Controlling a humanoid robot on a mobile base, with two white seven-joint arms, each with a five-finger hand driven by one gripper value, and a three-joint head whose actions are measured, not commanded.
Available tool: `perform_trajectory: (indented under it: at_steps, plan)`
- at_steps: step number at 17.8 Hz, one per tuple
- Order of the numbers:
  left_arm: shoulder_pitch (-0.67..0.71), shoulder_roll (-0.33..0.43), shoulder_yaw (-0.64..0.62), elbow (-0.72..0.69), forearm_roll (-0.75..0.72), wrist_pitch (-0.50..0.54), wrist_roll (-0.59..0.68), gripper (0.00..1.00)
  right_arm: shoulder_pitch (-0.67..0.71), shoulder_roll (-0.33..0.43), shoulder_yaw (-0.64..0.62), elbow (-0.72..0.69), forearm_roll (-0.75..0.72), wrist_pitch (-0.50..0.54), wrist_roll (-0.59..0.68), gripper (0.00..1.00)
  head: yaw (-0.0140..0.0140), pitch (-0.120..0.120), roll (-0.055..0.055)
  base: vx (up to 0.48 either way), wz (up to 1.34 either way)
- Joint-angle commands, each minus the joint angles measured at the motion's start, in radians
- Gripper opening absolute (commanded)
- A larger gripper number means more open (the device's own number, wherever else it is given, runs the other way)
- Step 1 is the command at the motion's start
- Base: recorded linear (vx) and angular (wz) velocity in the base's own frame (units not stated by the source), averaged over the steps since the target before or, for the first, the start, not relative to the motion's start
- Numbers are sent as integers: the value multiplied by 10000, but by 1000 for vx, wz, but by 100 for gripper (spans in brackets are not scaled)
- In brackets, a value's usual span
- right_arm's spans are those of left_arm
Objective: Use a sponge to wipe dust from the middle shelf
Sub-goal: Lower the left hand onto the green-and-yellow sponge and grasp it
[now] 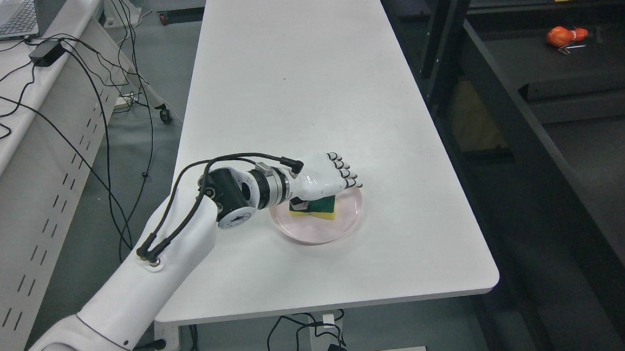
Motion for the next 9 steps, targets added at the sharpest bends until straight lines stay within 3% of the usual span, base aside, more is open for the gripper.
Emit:
perform_trajectory:
  at_steps: [1,9]
  plan:
    - [-60,-222,-120,124,-148,274,-143,93,0,-175,14,-174,0,6,-4,100,0,0,0,0,0]
    - [47,-253,64,154,-132,889,-986,88,0,-175,-2,-174,0,6,-4,100,0,0,0,0,0]
